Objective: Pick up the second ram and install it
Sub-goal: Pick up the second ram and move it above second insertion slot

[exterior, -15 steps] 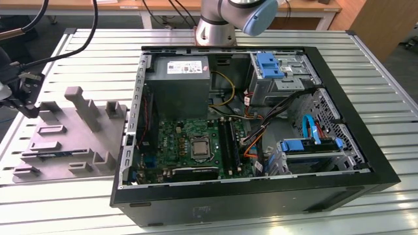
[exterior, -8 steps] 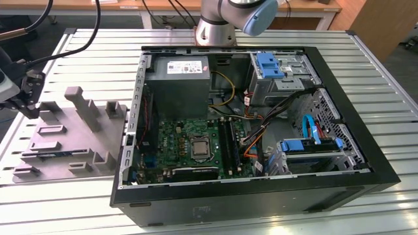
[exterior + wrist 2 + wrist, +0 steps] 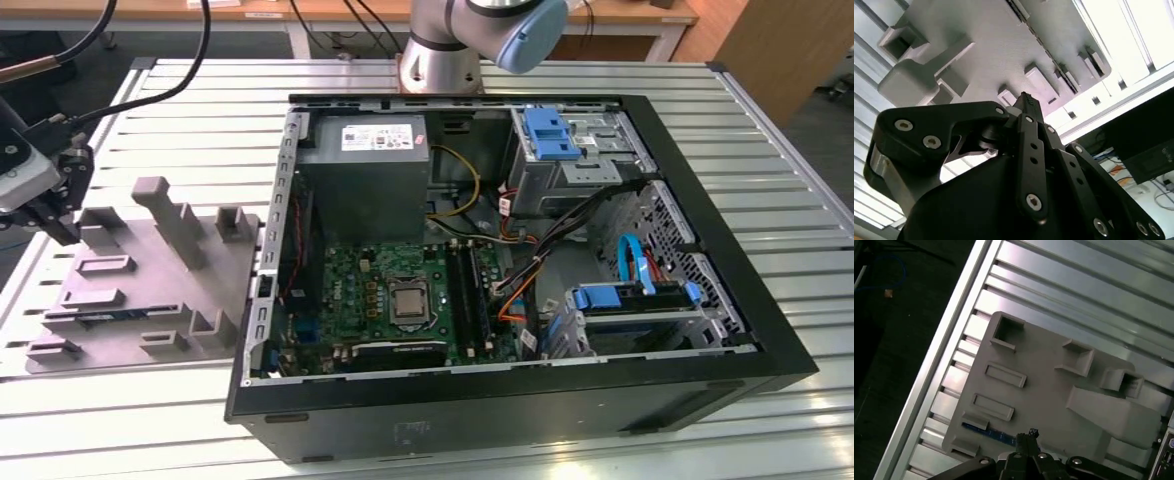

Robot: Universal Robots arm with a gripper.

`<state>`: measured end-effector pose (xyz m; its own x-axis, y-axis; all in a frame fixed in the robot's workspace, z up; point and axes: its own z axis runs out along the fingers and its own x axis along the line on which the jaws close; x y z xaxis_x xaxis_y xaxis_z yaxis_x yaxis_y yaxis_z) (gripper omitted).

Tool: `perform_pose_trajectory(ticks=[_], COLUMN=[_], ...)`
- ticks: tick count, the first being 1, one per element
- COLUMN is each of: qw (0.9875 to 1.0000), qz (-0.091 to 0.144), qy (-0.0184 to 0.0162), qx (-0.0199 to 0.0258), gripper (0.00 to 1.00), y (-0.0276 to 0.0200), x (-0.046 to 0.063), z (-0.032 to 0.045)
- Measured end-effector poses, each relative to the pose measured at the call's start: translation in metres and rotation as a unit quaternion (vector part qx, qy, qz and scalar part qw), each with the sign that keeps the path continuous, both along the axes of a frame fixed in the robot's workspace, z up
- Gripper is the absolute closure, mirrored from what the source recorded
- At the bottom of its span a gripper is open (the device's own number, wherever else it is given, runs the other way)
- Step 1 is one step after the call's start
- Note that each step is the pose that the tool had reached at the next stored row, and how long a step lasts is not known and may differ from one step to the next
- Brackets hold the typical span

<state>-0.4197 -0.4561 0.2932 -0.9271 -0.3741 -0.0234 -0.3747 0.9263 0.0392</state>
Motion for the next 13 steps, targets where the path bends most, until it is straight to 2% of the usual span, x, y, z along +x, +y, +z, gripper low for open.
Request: perform_pose_trajectory(ticks=[3, 6, 10, 13], qw=[0.9996, 0.9985, 0.9959, 0.9929], qz=[0.028, 0.055, 0.091, 0.119], qy=[0.0002, 0.0004, 0.0007, 0.0009], qx=[-0.0009, -0.0018, -0.0031, -0.0041], gripper=[0.89, 0.89, 0.89, 0.89], y=[0.0000, 0.0000, 0.0000, 0.0000], x=[0.0000, 0.0000, 0.0000, 0.0000], z=[-0.0009, -0.0018, -0.0030, -0.0039])
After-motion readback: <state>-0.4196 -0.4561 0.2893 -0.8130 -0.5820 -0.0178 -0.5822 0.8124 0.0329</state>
